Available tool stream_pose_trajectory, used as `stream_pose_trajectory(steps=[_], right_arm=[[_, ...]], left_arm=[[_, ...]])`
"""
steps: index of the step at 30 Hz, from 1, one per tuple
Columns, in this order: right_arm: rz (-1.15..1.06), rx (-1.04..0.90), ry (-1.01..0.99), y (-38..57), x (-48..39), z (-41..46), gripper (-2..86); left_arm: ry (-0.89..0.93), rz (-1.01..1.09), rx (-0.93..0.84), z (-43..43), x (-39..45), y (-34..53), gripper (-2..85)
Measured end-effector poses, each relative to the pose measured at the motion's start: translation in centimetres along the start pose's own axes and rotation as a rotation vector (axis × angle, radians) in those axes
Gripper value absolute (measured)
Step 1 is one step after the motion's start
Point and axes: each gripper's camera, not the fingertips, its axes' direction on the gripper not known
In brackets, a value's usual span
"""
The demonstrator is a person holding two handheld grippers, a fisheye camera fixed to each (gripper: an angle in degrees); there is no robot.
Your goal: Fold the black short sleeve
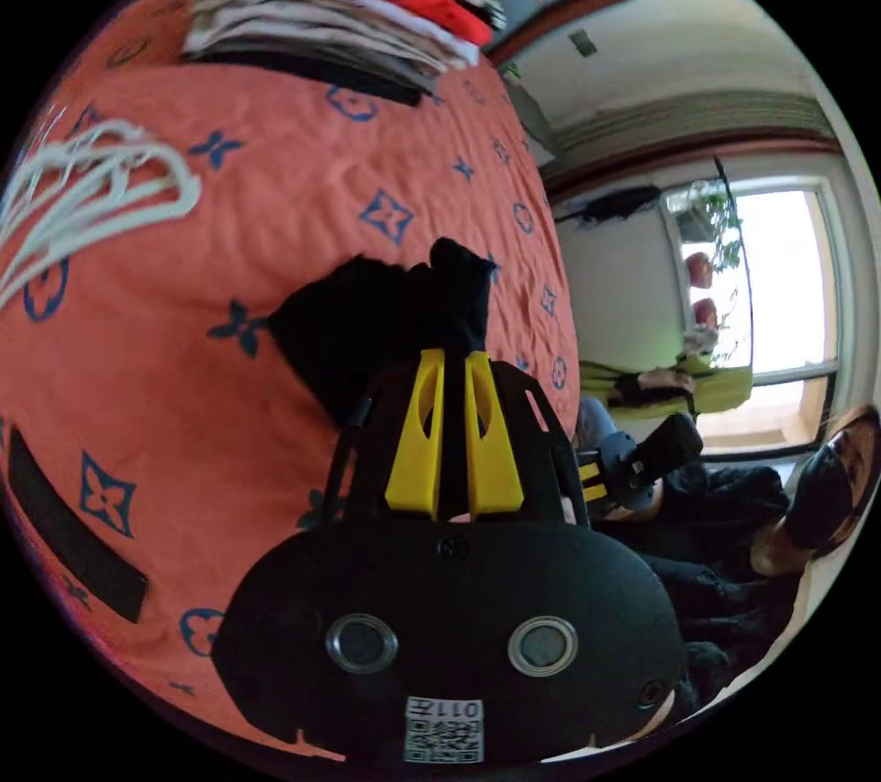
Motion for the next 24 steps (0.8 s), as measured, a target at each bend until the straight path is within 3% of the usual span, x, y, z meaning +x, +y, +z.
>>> stream_pose_trajectory(steps=[6,9,13,15,17,19,22,24], right_arm=[[0.0,-0.224,0.13,-6.1,-2.9,8.9,5.5],[-0.087,-0.286,0.092,-8.4,-5.0,9.6,9.5],[-0.17,-0.285,0.095,-10.0,-8.2,7.5,11.2],[-0.169,-0.188,0.141,-10.1,-8.6,5.5,9.3],[-0.128,-0.046,0.236,-11.1,-7.9,3.2,5.7],[-0.055,0.049,0.278,-13.1,-6.9,2.3,3.4],[-0.083,0.005,0.126,-19.0,-6.5,4.0,1.2],[-0.104,-0.074,0.111,-22.6,-7.0,6.6,0.9]], left_arm=[[0.134,-0.216,0.114,-4.1,-9.6,5.7,7.1],[0.221,-0.244,0.166,-7.3,-11.9,8.0,8.7],[0.527,-0.309,0.206,-12.1,-16.0,13.0,8.7],[0.504,-0.257,0.198,-14.3,-15.6,15.1,7.7],[0.335,-0.136,0.157,-16.4,-12.2,16.7,6.7],[0.34,-0.038,0.18,-16.7,-9.0,17.4,6.0],[0.436,0.065,0.177,-14.6,-4.4,18.1,4.5],[0.353,0.039,0.124,-12.6,-3.1,18.8,3.7]])
